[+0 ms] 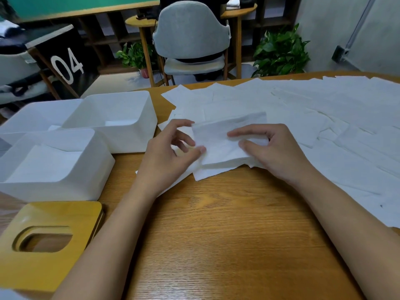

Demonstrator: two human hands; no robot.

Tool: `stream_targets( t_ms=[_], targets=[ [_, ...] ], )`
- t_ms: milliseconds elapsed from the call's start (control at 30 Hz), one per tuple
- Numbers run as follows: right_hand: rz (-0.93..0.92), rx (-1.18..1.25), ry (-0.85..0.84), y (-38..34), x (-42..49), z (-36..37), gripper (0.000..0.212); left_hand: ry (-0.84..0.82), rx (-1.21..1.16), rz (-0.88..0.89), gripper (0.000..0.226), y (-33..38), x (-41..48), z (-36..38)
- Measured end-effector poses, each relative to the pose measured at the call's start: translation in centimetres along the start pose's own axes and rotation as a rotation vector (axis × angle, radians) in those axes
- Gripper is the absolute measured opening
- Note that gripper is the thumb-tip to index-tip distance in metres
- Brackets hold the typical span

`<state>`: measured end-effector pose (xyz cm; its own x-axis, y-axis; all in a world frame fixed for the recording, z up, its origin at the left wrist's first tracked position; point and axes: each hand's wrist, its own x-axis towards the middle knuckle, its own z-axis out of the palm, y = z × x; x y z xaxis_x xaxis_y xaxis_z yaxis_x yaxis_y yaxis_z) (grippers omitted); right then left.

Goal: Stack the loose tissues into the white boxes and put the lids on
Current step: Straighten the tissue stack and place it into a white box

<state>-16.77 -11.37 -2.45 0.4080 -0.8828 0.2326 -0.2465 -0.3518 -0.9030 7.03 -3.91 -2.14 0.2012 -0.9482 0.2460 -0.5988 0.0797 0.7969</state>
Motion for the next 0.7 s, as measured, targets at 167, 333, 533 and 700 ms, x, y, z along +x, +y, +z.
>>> stream_targets(
  t_ms=[167, 333, 533, 700],
  targets=[
    [0.025, 0.010, 0.106, 0.9, 0.5, -0.7, 0.033, -0.199, 0.360, -0.005, 0.026, -0.8, 0.1, -0.8],
    [0.039, 0.001, 0.086, 1.1, 0.5, -0.3, 0.031, -0.224, 0.392, 0.029, 0.017, -0.8, 0.1, -1.4],
    [0.022, 0.000, 0.106, 1.0, 0.5, -0.1, 0.034, -0.191, 0.394, 0.101, 0.006, -0.3, -0.2, -1.1],
    [-0.044, 0.026, 0.054, 0.4, 0.3, -0.4, 0.036, -0.213, 0.082, 0.077, 0.013, 1.5, -1.1, -1.1]
  ],
)
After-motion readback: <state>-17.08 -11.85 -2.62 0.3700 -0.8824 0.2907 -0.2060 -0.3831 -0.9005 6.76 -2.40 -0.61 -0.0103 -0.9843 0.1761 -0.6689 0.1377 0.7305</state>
